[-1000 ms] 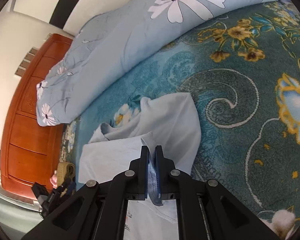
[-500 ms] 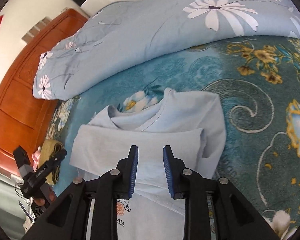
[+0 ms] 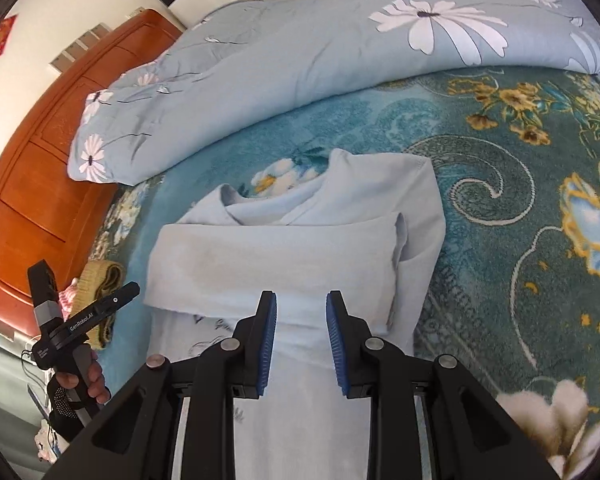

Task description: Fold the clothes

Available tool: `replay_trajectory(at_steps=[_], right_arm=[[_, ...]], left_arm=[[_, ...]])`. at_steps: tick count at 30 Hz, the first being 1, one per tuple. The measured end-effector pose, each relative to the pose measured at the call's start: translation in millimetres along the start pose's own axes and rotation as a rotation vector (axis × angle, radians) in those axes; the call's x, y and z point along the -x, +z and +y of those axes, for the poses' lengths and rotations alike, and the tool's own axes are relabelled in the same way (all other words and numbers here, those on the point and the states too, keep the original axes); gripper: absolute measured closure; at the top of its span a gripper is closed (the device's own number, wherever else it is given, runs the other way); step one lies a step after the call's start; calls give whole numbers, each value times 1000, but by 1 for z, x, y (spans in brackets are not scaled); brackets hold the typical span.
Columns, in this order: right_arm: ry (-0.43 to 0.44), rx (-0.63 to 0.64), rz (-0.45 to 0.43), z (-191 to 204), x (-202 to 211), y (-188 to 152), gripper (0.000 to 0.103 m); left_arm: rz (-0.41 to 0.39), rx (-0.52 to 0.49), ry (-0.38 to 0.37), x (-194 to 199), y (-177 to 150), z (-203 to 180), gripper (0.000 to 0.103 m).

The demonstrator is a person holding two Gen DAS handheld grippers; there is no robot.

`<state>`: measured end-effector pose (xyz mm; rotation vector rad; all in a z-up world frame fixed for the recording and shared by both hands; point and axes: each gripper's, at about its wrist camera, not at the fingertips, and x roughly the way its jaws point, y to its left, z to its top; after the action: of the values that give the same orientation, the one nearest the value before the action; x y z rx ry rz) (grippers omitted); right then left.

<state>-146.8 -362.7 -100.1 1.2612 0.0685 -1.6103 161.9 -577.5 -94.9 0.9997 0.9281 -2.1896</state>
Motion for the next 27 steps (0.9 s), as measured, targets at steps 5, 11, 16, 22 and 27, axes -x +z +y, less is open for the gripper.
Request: replay_trajectory(at_steps=[5, 11, 16, 22, 27], right_arm=[[28, 25, 21, 7, 33, -82, 76], [-14, -17, 27, -18, 74, -190, 69], [-24, -124, 20, -41, 96, -256, 67], [72, -236, -21, -46, 104, -297, 67], [160, -259, -16, -36, 93, -309, 67]], left_arm=[[89, -28, -151, 43, -62, 12, 34], [153, -78, -168, 77, -145, 27, 34], [201, -64, -172, 87, -193, 43, 34], [221, -7, -228, 101, -217, 50, 34], [240, 15, -250, 107, -229, 50, 34]])
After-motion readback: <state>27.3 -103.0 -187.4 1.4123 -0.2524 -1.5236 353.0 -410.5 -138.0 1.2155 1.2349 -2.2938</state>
